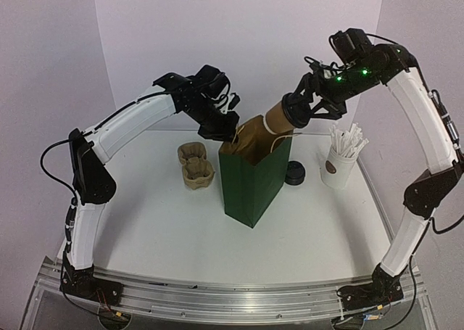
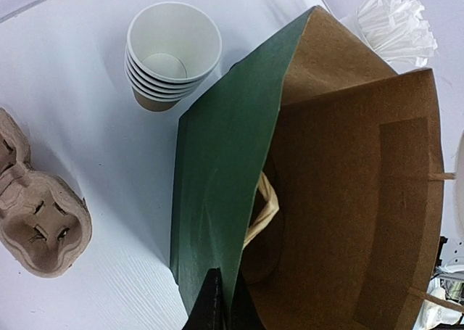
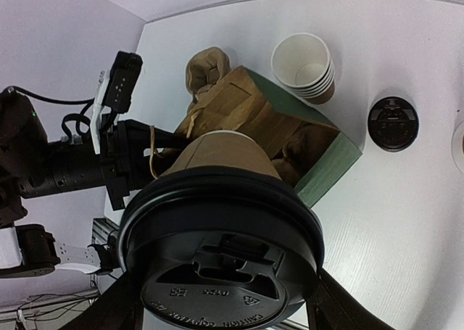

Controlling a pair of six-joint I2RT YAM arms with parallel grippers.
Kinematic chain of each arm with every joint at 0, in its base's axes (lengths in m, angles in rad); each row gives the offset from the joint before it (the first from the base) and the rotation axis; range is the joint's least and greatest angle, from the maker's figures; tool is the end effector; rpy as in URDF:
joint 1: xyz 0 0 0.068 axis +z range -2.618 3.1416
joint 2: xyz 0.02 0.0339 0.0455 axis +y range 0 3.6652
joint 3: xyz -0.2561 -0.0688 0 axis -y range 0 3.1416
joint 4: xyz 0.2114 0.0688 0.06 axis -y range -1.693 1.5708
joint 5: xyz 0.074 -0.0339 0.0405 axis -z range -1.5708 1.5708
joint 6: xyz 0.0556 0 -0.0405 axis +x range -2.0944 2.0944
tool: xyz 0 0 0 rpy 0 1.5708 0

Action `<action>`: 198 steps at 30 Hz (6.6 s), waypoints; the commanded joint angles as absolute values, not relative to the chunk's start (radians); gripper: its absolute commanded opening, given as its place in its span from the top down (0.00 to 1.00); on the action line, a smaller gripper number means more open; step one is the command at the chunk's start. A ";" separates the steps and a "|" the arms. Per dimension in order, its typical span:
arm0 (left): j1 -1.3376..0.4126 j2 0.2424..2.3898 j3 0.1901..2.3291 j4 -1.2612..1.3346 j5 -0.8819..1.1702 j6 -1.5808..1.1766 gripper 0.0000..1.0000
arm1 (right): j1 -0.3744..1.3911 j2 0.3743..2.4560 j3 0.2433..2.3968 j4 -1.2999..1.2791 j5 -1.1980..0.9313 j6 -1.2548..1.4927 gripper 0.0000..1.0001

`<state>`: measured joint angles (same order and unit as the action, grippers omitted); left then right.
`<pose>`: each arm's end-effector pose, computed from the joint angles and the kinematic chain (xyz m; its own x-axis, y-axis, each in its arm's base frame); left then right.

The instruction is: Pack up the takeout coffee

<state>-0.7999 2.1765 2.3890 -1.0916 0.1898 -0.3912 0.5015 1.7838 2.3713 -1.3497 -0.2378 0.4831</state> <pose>0.3003 -0.3242 0.3282 -0.7967 0.2827 -0.5343 0.5241 0.7634 -0.3775 0.2650 0.1602 0.4425 -0.8226 0.0638 -0.5650 -0.2648 0.8363 0.4800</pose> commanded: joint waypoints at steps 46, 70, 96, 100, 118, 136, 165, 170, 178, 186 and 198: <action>-0.851 2.135 2.389 -1.085 0.245 -0.422 1.00 | 0.643 1.931 2.371 -1.520 -0.213 0.356 0.28; -0.834 2.093 2.308 -1.014 0.255 -0.434 1.00 | 0.721 2.001 2.304 -1.598 -0.106 0.273 0.27; -0.833 2.100 2.307 -0.993 0.260 -0.425 1.00 | 0.774 2.049 2.232 -1.622 0.037 0.260 0.26; -0.833 2.102 2.307 -0.991 0.262 -0.423 1.00 | 0.790 2.051 2.215 -1.625 0.055 0.261 0.26; -0.833 2.084 2.276 -0.983 0.259 -0.420 1.00 | 0.838 2.093 2.183 -1.632 0.044 0.268 0.25; -0.833 2.068 2.247 -0.957 0.265 -0.420 1.00 | 0.848 2.149 2.130 -1.622 0.051 0.265 0.24; -0.833 2.097 2.328 -0.984 0.198 -0.395 1.00 | 0.848 2.122 1.999 -1.551 0.090 0.237 0.23; -0.833 2.113 2.380 -1.023 0.151 -0.370 1.00 | 0.848 2.108 1.982 -1.539 0.091 0.232 0.23; -0.833 2.108 2.376 -0.983 0.177 -0.379 1.00 | 0.849 2.116 1.954 -1.522 0.108 0.225 0.23; -0.833 2.113 2.366 -0.978 0.216 -0.382 1.00 | 0.849 2.152 1.943 -1.519 0.118 0.234 0.23; -0.833 2.116 2.337 -0.979 0.228 -0.380 1.00 | 0.849 2.187 1.954 -1.502 0.109 0.238 0.21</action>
<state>-0.8360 2.1330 2.3108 -1.0473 0.2114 -0.3885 0.8421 2.1288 1.9637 -1.3149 0.0894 0.2359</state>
